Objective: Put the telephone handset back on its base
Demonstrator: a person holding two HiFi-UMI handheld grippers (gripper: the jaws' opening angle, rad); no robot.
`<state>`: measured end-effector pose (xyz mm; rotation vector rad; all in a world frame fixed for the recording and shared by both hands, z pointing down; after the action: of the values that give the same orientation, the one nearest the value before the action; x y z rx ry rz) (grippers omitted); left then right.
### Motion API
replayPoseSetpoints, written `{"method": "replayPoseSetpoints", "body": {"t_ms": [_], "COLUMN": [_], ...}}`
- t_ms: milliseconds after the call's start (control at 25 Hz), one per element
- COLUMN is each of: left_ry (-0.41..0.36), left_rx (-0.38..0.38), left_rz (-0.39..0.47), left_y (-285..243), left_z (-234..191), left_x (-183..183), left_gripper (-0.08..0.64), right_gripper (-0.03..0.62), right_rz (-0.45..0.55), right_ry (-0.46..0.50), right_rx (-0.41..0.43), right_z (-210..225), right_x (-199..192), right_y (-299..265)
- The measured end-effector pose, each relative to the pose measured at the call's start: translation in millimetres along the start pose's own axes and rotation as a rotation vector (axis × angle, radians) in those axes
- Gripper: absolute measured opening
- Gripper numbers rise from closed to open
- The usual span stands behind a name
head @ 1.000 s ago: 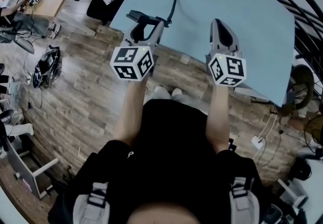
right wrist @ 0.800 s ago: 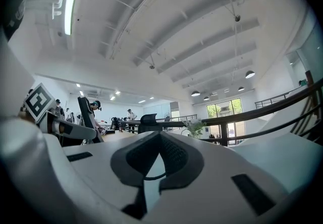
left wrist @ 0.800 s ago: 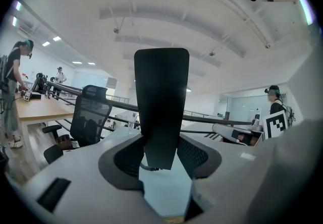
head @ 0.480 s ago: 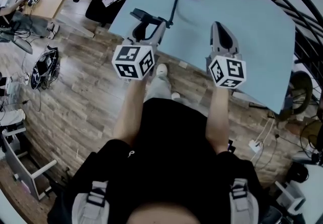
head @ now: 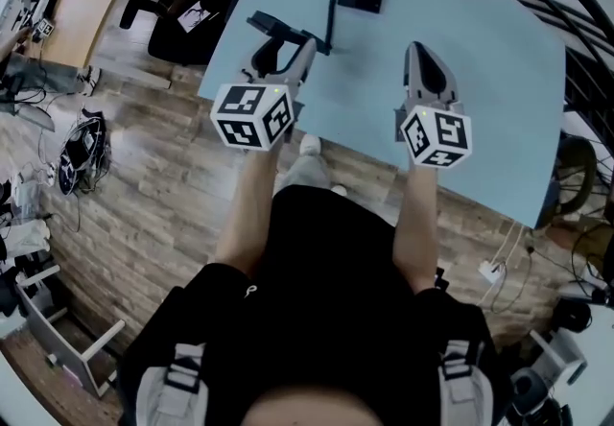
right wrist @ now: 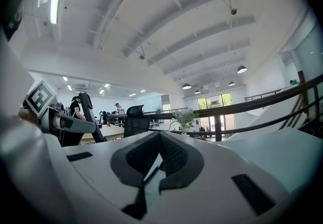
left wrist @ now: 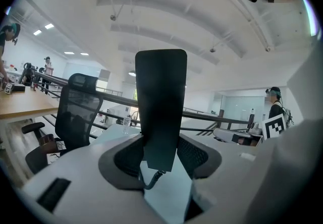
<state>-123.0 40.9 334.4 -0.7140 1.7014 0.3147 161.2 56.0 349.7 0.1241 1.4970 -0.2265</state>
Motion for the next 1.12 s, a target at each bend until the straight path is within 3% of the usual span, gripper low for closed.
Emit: {"method": "replayPoseSetpoints", "body": {"t_ms": [400, 600, 920, 1120], "left_ry": [0.032, 0.094, 0.096, 0.084], "left_rx": [-0.068, -0.101, -0.072, -0.062], "left_rz": [-0.036, -0.058, -0.140, -0.214], "left_y": [-80.0, -113.6, -170.1, -204.0], "left_z": [-78.9, -89.4, -100.9, -107.1], "left_x": [22.7, 16.6, -4.5, -24.9], "left_gripper": [0.202, 0.201, 0.201, 0.201], "right_gripper": [-0.006, -0.006, -0.006, -0.006], "right_rz": [-0.074, -0.145, -0.193, -0.227], "right_ry": [0.016, 0.032, 0.026, -0.003], "right_rx": [-0.056, -0.125, -0.109, -0.142], "right_z": [-5.2, 21.1, 50.0, 76.1], "right_x": [-0.6, -12.2, -30.2, -42.6], "right_y": [-88.7, -91.9, -106.8, -95.9]}}
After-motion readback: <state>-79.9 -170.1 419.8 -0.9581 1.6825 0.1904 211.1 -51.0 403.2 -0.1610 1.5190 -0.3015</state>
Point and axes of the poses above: the fingertips, and each gripper's own axes: y backward along the fingers, z to its right, x out of its top, the point moved 10 cm from there along y, backward along the fingers, and after that the axes turned 6 degrees about -x, right-handed, at the moved point
